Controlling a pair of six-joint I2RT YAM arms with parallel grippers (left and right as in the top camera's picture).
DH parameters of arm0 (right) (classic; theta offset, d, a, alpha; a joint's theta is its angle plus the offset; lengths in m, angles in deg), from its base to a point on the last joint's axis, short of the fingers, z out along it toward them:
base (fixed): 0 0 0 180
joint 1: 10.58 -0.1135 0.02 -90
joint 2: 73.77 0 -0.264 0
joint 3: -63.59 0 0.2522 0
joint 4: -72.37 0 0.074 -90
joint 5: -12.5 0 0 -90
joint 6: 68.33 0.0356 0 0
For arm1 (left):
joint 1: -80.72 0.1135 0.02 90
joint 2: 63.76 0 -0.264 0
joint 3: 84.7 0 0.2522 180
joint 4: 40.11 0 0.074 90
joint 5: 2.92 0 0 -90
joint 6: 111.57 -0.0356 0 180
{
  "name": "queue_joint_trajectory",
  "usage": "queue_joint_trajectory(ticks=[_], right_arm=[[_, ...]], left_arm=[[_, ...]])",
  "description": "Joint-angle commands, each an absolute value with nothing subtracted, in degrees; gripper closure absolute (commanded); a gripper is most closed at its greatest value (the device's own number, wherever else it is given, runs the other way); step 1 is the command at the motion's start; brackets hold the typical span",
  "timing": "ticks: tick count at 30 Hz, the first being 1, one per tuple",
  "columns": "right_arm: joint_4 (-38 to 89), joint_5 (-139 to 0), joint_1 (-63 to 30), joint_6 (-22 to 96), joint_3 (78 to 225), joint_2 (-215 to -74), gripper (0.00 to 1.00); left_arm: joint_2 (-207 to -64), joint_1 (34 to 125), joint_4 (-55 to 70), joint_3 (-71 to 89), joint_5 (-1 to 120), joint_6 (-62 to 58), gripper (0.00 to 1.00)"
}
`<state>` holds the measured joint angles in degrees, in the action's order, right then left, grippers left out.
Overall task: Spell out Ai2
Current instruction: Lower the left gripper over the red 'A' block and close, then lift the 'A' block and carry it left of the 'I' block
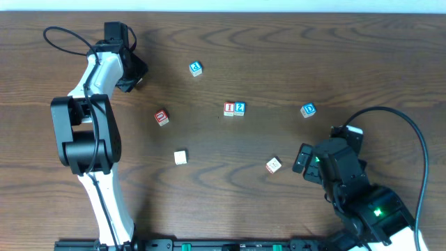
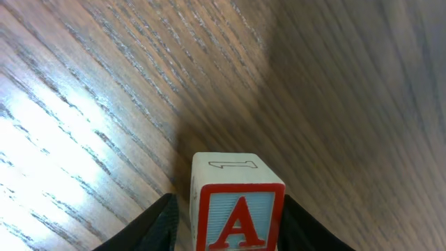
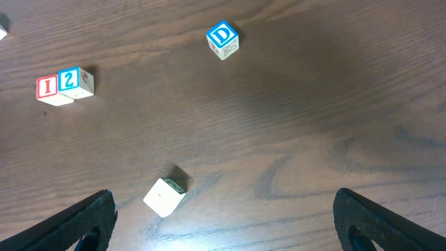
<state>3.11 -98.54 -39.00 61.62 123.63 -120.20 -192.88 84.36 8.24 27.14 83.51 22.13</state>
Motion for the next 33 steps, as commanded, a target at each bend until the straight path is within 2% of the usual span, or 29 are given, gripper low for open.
queue_joint_trajectory(ticks=[1, 14, 29, 33], right_arm=[[3.08, -99.1, -39.48, 62.36, 123.35, -119.96, 0.01], [3.08, -99.1, -39.48, 62.34, 123.35, -119.96, 0.01], [3.08, -99.1, -39.48, 62.36, 123.35, -119.96, 0.01], [3.08, -99.1, -39.48, 62.36, 123.35, -119.96, 0.01]], left_arm=[[-193.58, 84.64, 9.01, 28.28, 84.77, 22.15, 0.54], [-193.58, 84.84, 10.06, 28.28, 85.8, 21.21, 0.67], [-193.27, 84.55, 18.49, 30.66, 87.73, 16.47, 0.94], [-193.27, 83.72, 22.56, 34.44, 90.44, 14.92, 0.94]])
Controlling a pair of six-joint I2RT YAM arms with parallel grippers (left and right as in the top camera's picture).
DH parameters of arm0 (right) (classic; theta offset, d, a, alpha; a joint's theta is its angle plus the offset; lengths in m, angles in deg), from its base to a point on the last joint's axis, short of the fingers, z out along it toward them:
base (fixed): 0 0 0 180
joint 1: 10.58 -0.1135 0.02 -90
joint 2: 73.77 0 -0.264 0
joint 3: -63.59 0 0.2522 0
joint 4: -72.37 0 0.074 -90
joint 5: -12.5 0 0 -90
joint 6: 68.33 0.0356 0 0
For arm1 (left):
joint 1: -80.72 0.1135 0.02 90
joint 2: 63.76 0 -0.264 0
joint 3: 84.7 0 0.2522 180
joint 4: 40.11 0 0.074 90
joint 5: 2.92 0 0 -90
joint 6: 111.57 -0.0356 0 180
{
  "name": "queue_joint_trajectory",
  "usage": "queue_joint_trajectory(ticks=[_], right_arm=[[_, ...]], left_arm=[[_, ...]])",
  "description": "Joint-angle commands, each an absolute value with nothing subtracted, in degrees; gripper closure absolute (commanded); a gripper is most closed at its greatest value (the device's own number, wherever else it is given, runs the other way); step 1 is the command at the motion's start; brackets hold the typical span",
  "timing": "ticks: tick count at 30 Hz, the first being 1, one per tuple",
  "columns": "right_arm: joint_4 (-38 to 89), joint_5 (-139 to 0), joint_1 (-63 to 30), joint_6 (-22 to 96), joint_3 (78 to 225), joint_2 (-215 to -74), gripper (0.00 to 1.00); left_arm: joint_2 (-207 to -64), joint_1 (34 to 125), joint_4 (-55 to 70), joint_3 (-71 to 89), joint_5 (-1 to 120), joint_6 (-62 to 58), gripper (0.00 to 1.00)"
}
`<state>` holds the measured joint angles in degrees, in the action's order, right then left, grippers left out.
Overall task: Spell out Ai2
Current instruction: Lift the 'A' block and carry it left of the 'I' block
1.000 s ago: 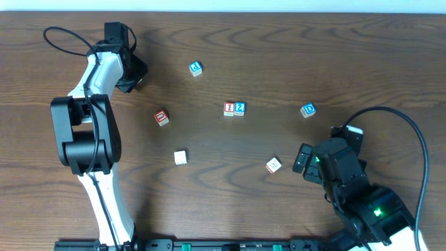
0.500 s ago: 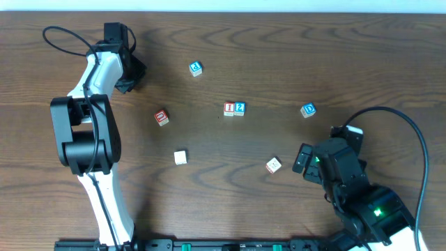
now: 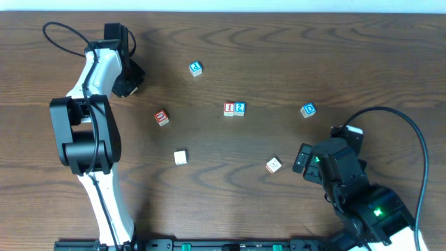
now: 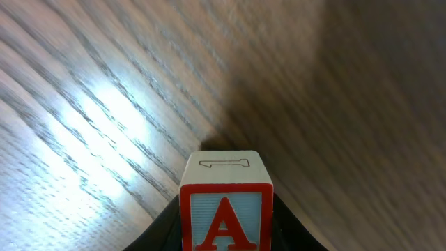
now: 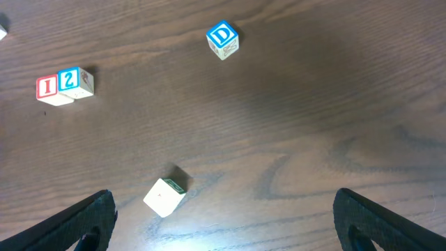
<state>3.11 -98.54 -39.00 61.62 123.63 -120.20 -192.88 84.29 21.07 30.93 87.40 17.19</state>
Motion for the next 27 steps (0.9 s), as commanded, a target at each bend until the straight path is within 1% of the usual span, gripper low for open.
queue_joint_trajectory(ticks=[1, 5, 13, 22, 27], right_arm=[[3.08, -99.1, -39.48, 62.34, 123.35, -119.96, 0.01], [3.08, -99.1, -39.48, 62.34, 123.35, -119.96, 0.01], [3.08, -99.1, -39.48, 62.34, 123.35, -119.96, 0.01], [3.08, -99.1, -39.48, 62.36, 123.35, -119.96, 0.01], [3.08, -99.1, -39.48, 62.34, 123.35, -119.96, 0.01]], left_arm=[[-193.27, 83.42, 23.3, 35.36, 91.22, 14.07, 0.94], [-193.27, 81.8, 26.27, 39.23, 94.19, 11.38, 0.95], [-193.27, 75.96, 29.38, 44.65, 94.11, 4.23, 0.95], [-193.27, 66.41, 29.49, 45.07, 93.5, 1.28, 0.94], [-193.3, 62.48, 32.17, 45.02, 91.44, -0.01, 0.94]])
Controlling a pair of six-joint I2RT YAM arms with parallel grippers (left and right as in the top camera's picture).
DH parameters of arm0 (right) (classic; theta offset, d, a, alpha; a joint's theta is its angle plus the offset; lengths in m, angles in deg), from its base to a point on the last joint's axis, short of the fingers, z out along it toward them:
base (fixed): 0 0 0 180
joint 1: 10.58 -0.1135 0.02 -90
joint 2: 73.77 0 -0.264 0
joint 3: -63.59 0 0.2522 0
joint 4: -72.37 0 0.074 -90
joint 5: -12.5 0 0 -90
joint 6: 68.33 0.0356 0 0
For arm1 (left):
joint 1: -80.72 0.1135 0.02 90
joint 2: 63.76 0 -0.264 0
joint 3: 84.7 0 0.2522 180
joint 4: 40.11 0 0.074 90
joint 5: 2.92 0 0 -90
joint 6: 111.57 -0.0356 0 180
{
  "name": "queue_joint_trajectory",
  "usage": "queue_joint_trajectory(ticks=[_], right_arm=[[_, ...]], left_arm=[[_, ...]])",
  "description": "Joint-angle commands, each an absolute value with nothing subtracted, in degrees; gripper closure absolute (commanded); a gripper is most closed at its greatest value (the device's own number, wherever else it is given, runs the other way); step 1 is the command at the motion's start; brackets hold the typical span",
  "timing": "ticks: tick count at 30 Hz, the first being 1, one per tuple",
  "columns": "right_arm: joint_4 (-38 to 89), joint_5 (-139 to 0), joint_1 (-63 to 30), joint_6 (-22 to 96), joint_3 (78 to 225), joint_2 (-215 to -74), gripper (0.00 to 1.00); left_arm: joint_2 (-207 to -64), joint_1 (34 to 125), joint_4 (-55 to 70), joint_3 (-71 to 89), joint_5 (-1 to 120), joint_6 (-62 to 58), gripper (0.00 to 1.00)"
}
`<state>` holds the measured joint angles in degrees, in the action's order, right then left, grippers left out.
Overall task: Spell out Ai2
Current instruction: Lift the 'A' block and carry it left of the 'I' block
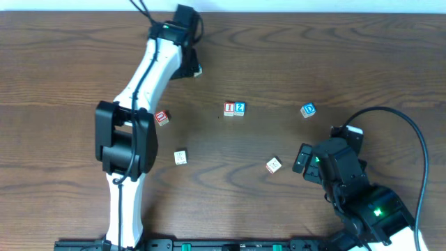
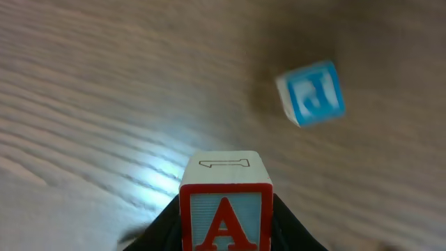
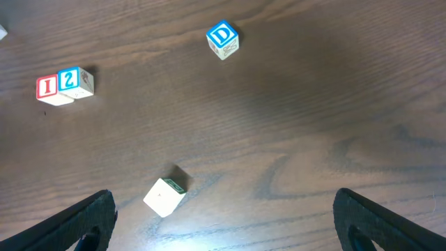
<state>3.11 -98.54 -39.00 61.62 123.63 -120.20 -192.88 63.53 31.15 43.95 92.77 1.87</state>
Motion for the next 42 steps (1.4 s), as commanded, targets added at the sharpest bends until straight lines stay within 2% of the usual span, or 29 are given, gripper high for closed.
queue_joint_trajectory(ticks=[1, 18, 30, 42], right_arm=[[3.06, -99.1, -39.48, 62.36, 123.35, -119.96, 0.01], [3.04, -99.1, -39.48, 62.36, 123.35, -119.96, 0.01], [3.04, -99.1, -39.48, 62.34, 123.35, -119.96, 0.01], [3.04, -99.1, -39.48, 62.34, 123.35, -119.96, 0.01]], left_arm=[[-193.3, 61.91, 32.35, 44.91, 90.92, -0.71, 0.94], [-193.32, 56.53, 27.37, 34.79, 82.52, -4.29, 0.94], [-193.32, 52.25, 25.12, 29.15, 82.54, -4.4, 0.94], [-193.32, 52.2, 24.28, 27.76, 82.72, -3.7, 0.94]])
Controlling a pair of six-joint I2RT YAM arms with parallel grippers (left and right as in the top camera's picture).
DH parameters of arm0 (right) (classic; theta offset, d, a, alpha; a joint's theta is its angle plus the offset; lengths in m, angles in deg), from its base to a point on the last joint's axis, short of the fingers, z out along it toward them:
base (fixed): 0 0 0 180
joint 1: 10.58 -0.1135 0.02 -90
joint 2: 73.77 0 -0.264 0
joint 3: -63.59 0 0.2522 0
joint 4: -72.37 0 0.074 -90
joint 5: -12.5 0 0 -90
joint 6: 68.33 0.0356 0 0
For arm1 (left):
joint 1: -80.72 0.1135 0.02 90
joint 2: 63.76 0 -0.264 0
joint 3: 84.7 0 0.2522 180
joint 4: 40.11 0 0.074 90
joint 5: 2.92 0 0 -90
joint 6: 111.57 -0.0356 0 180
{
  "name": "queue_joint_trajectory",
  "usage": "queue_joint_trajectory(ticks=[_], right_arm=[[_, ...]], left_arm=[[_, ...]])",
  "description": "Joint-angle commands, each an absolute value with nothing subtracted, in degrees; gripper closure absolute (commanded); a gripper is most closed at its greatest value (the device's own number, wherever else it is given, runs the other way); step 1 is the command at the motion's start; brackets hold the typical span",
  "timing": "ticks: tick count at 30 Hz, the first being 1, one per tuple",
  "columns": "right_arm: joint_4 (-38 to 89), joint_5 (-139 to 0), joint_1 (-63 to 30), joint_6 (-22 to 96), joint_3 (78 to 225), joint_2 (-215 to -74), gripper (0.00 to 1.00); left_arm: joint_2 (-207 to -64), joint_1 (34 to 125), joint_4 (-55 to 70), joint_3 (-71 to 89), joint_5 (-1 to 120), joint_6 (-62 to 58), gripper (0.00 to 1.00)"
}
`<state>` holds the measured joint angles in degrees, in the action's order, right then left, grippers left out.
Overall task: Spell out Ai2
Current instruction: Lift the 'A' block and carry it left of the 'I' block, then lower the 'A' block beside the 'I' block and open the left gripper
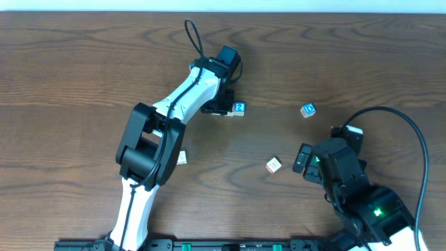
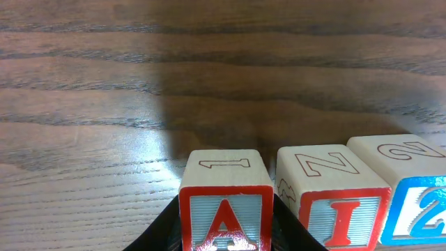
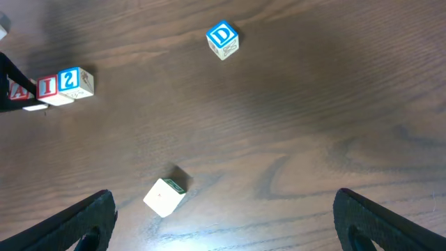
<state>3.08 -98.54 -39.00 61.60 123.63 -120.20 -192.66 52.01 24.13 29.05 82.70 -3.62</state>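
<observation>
My left gripper (image 2: 226, 226) is shut on the red-framed A block (image 2: 226, 202), and its dark fingers hug both sides. The A block stands level with the red I block (image 2: 334, 206), just to its left with a thin gap between them. The blue 2 block (image 2: 411, 192) touches the I block on the right. From the right wrist view the row reads A (image 3: 17, 88), I (image 3: 47, 86), 2 (image 3: 70, 79). Overhead, the left gripper (image 1: 219, 108) covers the A block beside the 2 block (image 1: 240, 107). My right gripper (image 3: 224, 216) stands open at the table's near right, holding nothing.
A blue D block (image 1: 308, 110) lies right of the row. A white block (image 1: 273, 165) sits just ahead of the right gripper (image 1: 301, 159). Another pale block (image 1: 181, 158) lies beside the left arm. The left arm stretches diagonally across the table's middle.
My left gripper has moved with the A block from the far edge, near a blue block, to the left side of the I block. The right arm is unchanged.
At first my left gripper stood open around the A block at the far left of the table. Then it was shut on the block there. Later it held the block at the far edge, and now beside the I and 2 blocks. The right arm stayed still.
</observation>
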Motion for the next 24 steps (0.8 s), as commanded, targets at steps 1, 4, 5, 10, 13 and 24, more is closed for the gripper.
queue_joint_trajectory(ticks=[1, 4, 5, 10, 13, 24], right_arm=[[3.04, -99.1, -39.48, 62.34, 123.35, -119.96, 0.01], [3.04, -99.1, -39.48, 62.34, 123.35, -119.96, 0.01], [3.04, -99.1, -39.48, 62.34, 123.35, -119.96, 0.01], [3.04, -99.1, -39.48, 62.34, 123.35, -119.96, 0.01], [3.04, -99.1, -39.48, 62.34, 123.35, -119.96, 0.01], [3.04, -99.1, -39.48, 62.34, 123.35, -119.96, 0.01]], left_arm=[[-193.32, 52.23, 24.35, 27.76, 82.79, -3.44, 0.94], [-193.32, 52.34, 24.44, 27.76, 82.79, -3.33, 0.94], [-193.32, 52.4, 24.57, 27.76, 82.76, -3.31, 0.94], [-193.32, 52.82, 24.92, 27.76, 82.54, -3.09, 0.94], [-193.32, 53.06, 25.44, 27.76, 82.57, -1.78, 0.93], [-193.32, 53.08, 25.51, 27.76, 82.57, -1.8, 0.78]])
